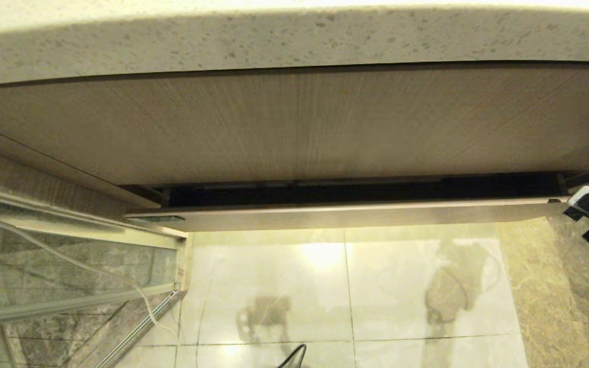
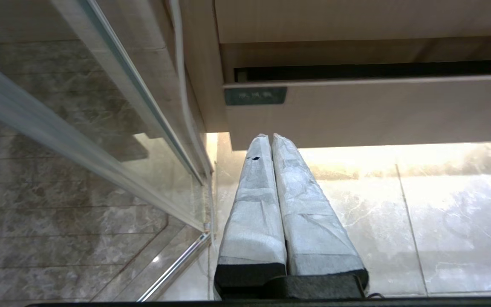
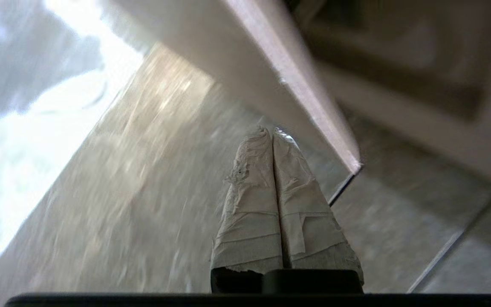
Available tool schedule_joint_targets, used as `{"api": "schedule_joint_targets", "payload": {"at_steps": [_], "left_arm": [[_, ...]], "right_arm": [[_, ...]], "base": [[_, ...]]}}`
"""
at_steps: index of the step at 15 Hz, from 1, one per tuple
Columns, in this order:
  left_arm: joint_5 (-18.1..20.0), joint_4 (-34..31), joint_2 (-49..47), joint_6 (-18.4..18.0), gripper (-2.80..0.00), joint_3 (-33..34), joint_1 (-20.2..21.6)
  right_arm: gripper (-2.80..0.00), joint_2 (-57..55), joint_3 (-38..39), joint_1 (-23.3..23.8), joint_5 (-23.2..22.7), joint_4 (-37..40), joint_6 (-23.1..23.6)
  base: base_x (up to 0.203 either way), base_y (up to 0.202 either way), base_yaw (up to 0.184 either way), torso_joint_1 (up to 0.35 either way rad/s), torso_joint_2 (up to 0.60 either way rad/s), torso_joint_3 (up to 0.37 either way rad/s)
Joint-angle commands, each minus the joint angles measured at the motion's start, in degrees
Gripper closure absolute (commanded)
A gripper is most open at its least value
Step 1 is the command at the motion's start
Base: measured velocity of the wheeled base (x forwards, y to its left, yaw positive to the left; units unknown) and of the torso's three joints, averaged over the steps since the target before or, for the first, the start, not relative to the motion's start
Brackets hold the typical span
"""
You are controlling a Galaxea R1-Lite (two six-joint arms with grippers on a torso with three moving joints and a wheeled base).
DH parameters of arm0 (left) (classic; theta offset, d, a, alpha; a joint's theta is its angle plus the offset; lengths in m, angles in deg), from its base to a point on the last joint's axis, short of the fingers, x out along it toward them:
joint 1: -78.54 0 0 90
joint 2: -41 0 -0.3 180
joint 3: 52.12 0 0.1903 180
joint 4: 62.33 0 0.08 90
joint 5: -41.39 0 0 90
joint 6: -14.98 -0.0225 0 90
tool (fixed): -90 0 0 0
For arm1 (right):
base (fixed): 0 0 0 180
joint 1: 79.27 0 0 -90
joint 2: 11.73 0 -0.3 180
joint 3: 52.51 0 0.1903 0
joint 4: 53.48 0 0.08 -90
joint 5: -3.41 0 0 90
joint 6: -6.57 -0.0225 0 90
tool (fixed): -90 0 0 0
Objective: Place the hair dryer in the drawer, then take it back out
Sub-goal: Close the drawer
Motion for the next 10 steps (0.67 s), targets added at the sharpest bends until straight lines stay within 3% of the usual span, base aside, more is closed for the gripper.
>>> {"api": "schedule_joint_targets", "payload": {"at_steps": [1,6,10], "left_arm": [[0.01,0.11,0.00,0.02,0.00,2.29,0.01],[0.01,0.11,0.00,0.02,0.00,2.29,0.01],[0.01,0.11,0.00,0.02,0.00,2.29,0.01]], "right_arm": [[0.00,-0.60,-0.88,-1.50,0.13,-4.70,-2.78],[0.00,-0.69,-2.47,-2.90,1.23,-7.58,-5.56],[0.00,2.91,-2.21,-1.94,0.87,-2.13,-4.77]], "base": [[0.000,0.000,0.000,0.000,0.00,0.000],[0.000,0.000,0.000,0.000,0.00,0.000],[0.000,0.000,0.000,0.000,0.00,0.000]]}}
